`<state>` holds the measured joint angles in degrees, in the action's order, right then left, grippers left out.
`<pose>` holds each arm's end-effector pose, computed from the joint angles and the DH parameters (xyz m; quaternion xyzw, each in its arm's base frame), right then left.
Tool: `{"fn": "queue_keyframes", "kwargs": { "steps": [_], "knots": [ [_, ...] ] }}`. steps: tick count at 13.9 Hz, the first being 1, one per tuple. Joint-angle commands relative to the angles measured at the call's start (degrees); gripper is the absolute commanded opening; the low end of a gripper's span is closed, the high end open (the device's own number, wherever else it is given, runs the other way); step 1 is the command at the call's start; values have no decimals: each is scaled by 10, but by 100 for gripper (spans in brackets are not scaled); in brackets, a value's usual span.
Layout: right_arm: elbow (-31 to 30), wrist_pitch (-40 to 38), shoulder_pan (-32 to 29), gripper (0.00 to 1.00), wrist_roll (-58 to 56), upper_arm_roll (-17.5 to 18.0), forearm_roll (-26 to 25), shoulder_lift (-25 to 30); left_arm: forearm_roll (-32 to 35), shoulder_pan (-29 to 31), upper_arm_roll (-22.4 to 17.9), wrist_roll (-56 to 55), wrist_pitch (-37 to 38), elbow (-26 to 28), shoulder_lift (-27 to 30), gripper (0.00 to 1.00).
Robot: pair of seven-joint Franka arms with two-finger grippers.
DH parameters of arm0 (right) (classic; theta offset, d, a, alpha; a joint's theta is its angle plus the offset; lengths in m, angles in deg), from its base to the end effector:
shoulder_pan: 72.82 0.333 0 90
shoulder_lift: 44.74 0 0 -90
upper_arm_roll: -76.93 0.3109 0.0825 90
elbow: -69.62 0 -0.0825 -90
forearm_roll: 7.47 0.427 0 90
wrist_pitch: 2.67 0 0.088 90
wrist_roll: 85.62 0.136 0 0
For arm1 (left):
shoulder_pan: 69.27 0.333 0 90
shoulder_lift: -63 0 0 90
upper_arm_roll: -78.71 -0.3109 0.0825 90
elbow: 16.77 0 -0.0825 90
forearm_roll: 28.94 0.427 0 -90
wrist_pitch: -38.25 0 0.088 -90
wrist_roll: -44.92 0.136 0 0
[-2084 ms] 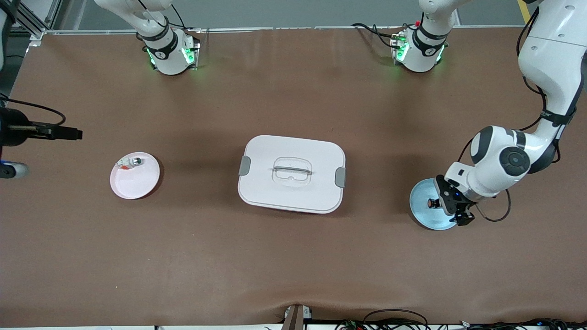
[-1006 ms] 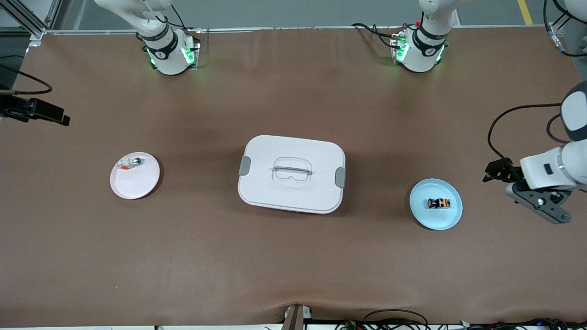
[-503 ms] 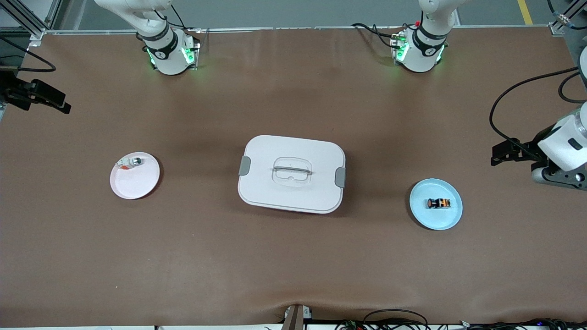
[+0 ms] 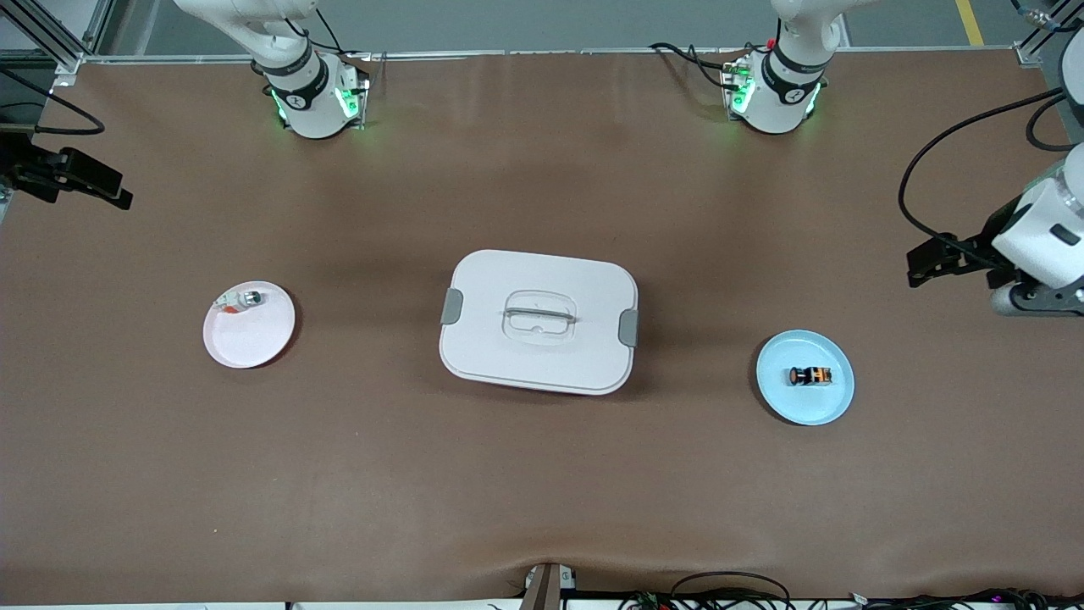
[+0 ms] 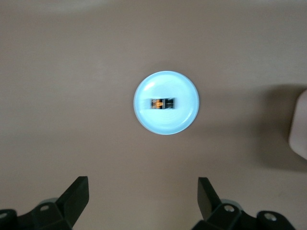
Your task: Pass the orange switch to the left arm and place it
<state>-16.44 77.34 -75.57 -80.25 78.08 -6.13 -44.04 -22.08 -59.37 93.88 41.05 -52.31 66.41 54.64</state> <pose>0.5724 -0.0124 0.6181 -0.9971 0.0592 0.0470 0.0099 0.6401 -0.0322 0.5655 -0.9991 0.0119 0.0028 0.0412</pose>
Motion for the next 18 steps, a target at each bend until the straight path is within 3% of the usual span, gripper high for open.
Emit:
{"fn": "queue_keyframes", "kwargs": {
  "steps": [1,4,6,11,18],
  "knots": [
    [-45,20,-1,100,8,2,10,37,-15,-72,-86,-3,39,13,42,100],
    [-103,56,-1,100,8,3,10,75,-33,-80,-92,1,69,22,67,100],
    [-125,73,-1,100,8,3,10,91,-44,-81,-93,2,66,57,100,100],
    [-129,79,-1,100,7,3,11,97,-59,-92,-93,-4,54,110,166,100],
    [-128,97,-1,100,-2,3,10,98,-90,-80,-93,1,50,108,163,100]
  ]
}}
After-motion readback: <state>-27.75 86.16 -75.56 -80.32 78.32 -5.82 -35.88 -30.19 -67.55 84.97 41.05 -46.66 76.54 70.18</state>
